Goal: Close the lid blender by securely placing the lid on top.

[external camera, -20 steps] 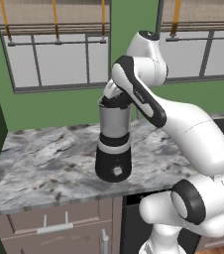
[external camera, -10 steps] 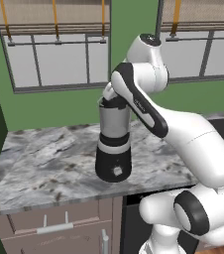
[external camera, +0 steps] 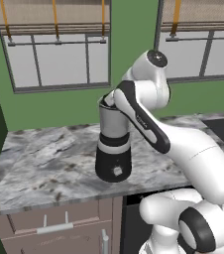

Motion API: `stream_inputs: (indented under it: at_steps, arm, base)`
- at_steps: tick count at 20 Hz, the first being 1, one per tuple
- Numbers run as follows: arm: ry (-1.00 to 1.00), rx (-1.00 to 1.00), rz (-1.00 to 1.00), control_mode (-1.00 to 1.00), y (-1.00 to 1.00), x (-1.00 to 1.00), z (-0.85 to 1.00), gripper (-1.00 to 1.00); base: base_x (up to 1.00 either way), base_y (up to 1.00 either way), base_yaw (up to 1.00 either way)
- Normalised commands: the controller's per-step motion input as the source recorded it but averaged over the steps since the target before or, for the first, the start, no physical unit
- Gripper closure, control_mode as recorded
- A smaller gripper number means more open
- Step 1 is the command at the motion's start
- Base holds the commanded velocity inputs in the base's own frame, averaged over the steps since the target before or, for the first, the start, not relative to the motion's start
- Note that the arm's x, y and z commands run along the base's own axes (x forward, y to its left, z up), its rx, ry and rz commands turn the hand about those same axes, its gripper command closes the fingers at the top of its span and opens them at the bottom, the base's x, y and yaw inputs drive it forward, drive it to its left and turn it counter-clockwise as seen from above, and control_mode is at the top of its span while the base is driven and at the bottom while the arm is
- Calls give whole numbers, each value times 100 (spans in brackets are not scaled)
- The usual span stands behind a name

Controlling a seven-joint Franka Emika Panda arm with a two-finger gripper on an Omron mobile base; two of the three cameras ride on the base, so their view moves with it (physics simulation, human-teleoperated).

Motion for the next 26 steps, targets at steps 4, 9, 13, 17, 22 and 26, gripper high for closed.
stream_inputs:
  at_steps: [4,9,13,17,22,26]
  arm:
    - [-7,0,0,-100,0,-1,2,-100]
    - [-7,0,0,-100,0,-42,29,-100]
    - [-4,1,0,-100,0,-74,24,-100]
    - [-8,6,0,-100,0,-89,2,-100]
    - [-4,9,-3,-100,0,-97,1,-100]
    - [0,5,-8,-100,-1,-84,0,-100]
  base:
    - [0,0,0]
    - [0,0,0]
    - [0,0,0]
    - [0,0,0]
    - [0,0,0]
    - [0,0,0]
